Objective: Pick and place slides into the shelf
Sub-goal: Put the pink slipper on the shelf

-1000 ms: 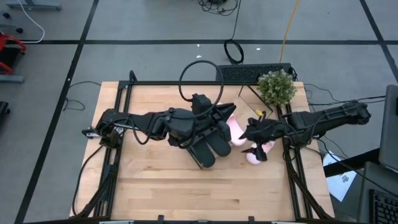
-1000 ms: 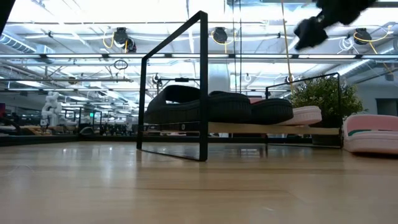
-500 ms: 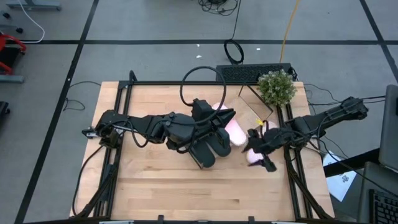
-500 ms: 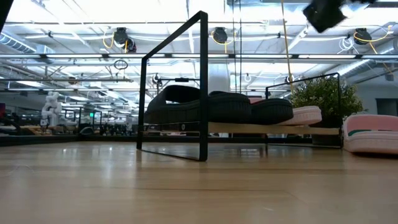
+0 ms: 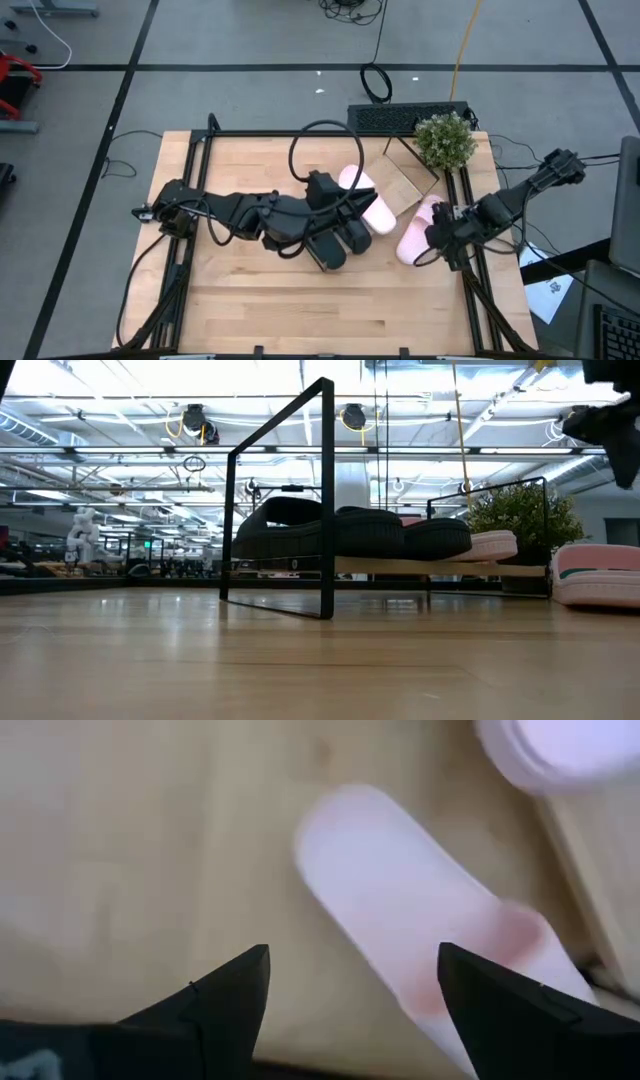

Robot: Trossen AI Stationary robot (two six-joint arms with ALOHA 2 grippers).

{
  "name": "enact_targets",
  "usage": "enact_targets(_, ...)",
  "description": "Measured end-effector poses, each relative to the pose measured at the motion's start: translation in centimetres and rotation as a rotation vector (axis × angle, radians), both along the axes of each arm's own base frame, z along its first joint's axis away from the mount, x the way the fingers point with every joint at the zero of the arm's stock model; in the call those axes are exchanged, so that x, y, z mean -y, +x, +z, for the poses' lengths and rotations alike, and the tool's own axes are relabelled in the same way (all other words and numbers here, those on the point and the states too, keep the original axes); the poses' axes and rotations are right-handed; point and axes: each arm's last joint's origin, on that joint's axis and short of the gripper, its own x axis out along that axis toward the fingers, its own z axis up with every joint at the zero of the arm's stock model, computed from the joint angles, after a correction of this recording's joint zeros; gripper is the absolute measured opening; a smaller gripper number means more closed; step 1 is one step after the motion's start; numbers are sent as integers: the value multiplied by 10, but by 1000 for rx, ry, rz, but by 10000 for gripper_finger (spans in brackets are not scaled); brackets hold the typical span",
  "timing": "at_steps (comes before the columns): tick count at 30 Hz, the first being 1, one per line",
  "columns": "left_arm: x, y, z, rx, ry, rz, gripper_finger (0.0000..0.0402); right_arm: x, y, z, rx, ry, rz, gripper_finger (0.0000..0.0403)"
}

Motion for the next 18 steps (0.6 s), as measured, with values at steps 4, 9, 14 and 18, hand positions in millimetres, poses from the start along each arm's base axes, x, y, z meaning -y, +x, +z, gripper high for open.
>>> enact_targets(4, 1, -1, -2, -19, 7, 2, 47, 3, -5, -1, -20, -77, -101, 279)
enact_targets(9, 0, 0, -2, -31, 33, 6, 47, 5, -5, -2, -7, -83, -216, 279)
enact_targets(14, -2, 0, -2, -45, 65, 9, 47, 7, -9, -19, -44, -103, -353, 279)
enact_targets(18, -2, 0, -2, -59, 93, 7, 47, 10, -9, -29, -33, -165, -433, 277)
